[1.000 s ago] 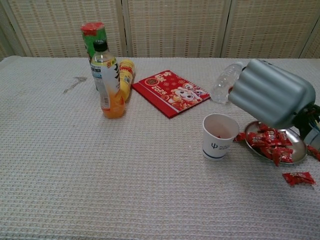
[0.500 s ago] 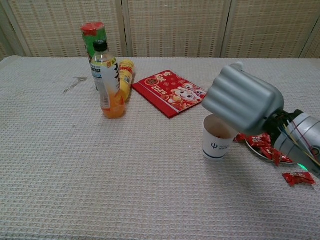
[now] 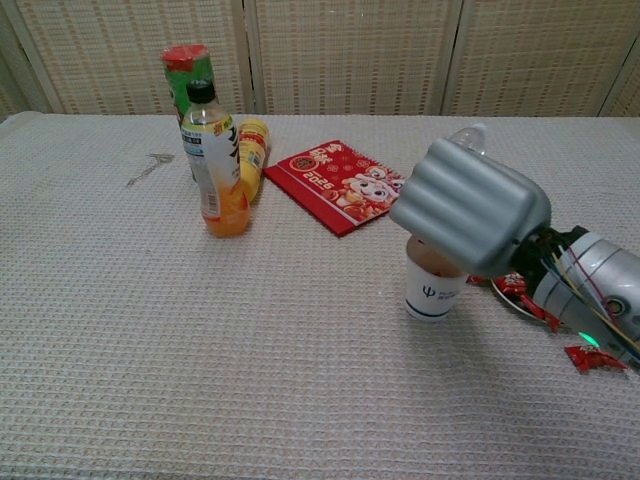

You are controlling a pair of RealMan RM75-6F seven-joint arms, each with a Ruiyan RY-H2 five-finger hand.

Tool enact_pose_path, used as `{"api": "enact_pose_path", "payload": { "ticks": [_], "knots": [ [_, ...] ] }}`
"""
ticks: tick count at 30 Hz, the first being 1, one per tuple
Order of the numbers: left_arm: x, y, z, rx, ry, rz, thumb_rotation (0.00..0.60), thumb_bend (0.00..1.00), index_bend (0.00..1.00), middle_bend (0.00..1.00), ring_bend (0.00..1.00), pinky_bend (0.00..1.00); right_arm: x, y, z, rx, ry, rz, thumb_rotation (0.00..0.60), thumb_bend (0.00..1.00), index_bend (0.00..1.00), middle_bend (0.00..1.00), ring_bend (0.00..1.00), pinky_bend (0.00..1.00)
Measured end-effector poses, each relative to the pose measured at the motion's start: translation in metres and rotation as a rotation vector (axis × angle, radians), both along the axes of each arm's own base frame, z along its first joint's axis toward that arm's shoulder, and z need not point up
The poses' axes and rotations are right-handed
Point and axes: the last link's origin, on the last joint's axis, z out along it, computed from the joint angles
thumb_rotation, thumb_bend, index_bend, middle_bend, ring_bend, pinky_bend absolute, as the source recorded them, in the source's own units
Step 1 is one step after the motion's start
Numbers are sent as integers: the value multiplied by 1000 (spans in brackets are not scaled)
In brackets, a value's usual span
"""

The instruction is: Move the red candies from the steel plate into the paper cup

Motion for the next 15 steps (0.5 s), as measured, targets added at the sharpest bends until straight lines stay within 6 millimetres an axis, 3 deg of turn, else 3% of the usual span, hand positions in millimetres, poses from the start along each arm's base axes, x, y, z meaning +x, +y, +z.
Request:
{"api": "enact_pose_path", "payload": {
  "ticks": [7,15],
  "knots": [
    [0,1,0,-3,-1,1,600,747,146,229,178,331,-3,2,3,10,-5,-4,600,667,463,585,563,882],
    [0,1,0,-3,-2,0,600,745,146,229,178,331,-3,4,6,11,-8,-8,600,515,379,544,556,883]
  ]
}}
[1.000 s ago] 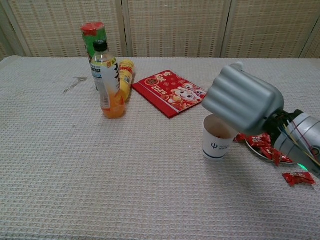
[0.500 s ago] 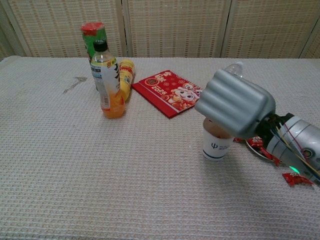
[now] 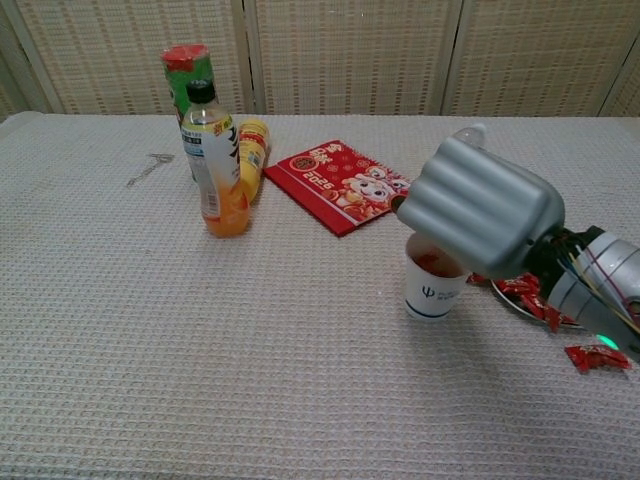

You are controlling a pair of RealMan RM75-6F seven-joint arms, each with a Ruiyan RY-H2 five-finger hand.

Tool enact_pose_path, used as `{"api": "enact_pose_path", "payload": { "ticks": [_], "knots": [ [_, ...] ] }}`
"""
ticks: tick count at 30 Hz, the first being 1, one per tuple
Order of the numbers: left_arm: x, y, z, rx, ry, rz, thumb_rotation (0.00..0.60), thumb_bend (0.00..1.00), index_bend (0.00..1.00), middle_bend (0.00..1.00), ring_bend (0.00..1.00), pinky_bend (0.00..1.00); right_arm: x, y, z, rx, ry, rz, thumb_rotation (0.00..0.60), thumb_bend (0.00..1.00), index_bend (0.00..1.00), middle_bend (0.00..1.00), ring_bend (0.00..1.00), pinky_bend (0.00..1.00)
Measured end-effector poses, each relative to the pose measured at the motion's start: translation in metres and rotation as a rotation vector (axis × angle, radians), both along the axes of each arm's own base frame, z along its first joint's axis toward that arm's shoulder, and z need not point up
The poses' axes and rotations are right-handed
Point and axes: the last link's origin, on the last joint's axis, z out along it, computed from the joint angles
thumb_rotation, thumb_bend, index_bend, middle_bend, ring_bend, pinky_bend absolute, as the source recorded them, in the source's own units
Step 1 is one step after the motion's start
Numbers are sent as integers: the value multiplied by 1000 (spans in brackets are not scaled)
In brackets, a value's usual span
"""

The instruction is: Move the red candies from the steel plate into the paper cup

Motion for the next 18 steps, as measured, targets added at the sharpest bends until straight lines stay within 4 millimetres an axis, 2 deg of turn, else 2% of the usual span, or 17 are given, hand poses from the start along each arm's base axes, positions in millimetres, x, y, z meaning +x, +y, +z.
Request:
{"api": "enact_pose_path", "payload": {
  "ticks": [9,11,13,18],
  "knots": [
    [0,0,2,5,-3,0,600,744,146,229,178,331,1,1,5,-7,-23,3,600,442,343,516,551,883],
    [0,0,2,5,-4,-1,600,742,146,229,178,331,-1,0,10,-14,-38,-5,600,388,309,484,536,881],
    [0,0,1,3,-3,-1,600,740,146,229,178,331,-6,-1,18,-23,-57,-22,600,287,241,416,498,870],
    [0,0,-1,-1,0,-1,600,740,146,229,178,331,-24,-4,39,-56,-55,-71,600,188,94,287,423,843]
  ]
}}
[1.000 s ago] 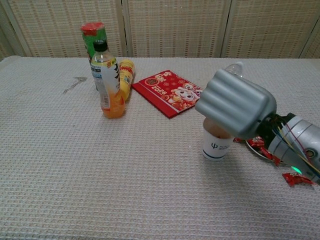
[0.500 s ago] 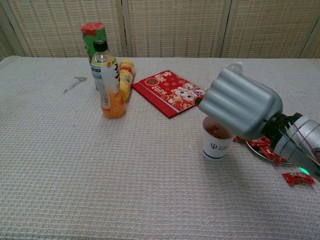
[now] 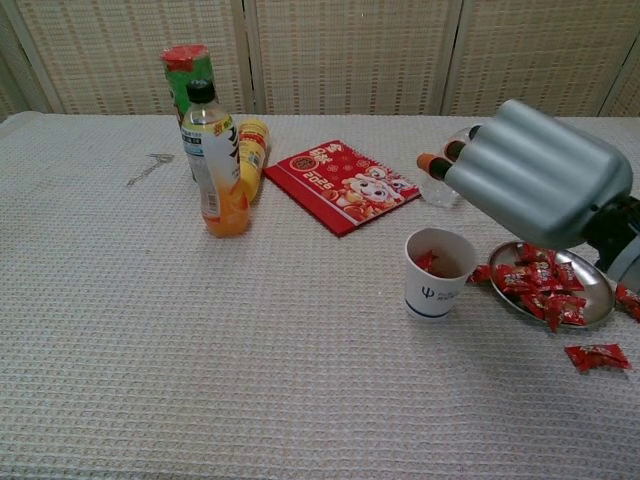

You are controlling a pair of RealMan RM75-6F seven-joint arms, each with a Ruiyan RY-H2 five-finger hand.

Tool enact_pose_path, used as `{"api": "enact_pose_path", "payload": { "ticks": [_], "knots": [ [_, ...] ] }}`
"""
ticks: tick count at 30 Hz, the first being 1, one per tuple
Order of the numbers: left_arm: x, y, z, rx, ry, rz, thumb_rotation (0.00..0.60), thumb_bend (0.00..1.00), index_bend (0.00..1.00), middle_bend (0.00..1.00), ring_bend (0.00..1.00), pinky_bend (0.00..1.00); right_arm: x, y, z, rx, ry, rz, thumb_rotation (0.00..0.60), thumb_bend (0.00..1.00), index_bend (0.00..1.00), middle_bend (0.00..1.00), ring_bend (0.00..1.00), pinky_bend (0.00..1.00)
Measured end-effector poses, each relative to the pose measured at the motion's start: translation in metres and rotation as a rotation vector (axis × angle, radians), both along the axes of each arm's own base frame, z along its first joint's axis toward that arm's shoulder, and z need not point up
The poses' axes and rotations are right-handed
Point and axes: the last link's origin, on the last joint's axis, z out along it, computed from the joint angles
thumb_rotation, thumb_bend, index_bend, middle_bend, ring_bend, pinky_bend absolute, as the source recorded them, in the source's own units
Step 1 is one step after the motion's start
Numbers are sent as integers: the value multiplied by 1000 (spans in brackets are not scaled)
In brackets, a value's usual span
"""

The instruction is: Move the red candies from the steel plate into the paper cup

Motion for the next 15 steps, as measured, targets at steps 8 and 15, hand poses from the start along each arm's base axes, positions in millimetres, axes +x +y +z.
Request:
{"api": "enact_pose_path", "payload": {
  "ticks": [8,15],
  "knots": [
    [2,1,-7,-15,13,-1,600,738,145,229,178,331,-46,4,20,-8,175,-74,600,149,60,222,376,814],
    [3,0,-8,-14,16,-2,600,738,146,229,178,331,-79,5,9,9,378,-110,600,146,58,213,376,814]
  ]
}}
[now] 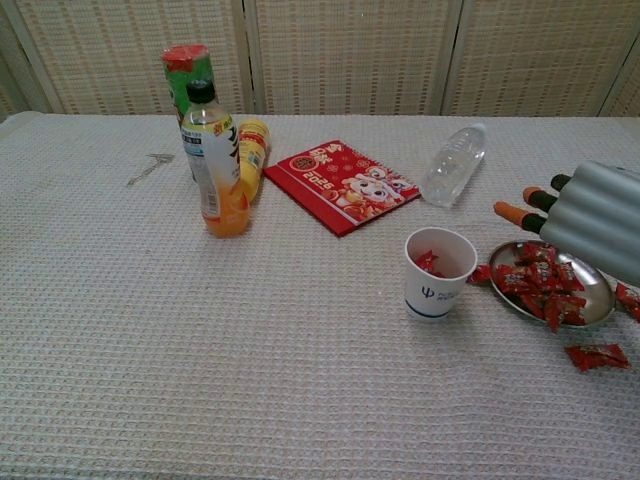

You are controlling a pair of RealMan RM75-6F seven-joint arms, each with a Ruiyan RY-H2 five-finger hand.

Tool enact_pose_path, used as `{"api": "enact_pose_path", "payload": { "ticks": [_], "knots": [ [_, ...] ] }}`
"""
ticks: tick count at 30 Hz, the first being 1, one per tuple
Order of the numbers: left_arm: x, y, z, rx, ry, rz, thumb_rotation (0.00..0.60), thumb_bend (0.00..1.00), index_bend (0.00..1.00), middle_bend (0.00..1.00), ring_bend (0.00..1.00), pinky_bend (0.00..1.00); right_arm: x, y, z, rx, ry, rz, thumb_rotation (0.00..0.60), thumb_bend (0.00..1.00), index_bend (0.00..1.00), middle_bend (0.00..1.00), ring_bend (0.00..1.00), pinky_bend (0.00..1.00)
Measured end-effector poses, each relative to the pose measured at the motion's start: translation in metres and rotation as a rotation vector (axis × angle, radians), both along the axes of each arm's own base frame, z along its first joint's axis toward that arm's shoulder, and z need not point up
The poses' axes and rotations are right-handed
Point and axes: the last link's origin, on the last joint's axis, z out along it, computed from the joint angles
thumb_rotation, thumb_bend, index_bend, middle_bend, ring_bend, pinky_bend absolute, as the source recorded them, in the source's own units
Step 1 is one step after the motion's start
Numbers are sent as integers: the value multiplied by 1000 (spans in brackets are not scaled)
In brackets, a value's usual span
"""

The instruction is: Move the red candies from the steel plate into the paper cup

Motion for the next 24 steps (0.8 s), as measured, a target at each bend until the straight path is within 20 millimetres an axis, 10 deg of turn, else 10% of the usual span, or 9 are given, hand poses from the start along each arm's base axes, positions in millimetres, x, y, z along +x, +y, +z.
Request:
{"api": "enact_pose_path", "payload": {
  "ticks": [24],
  "knots": [
    [-2,0,3,4,-4,4,600,735,146,231,178,331,-26,-9,-48,1,177,-31,600,145,121,212,391,814]
  ]
}}
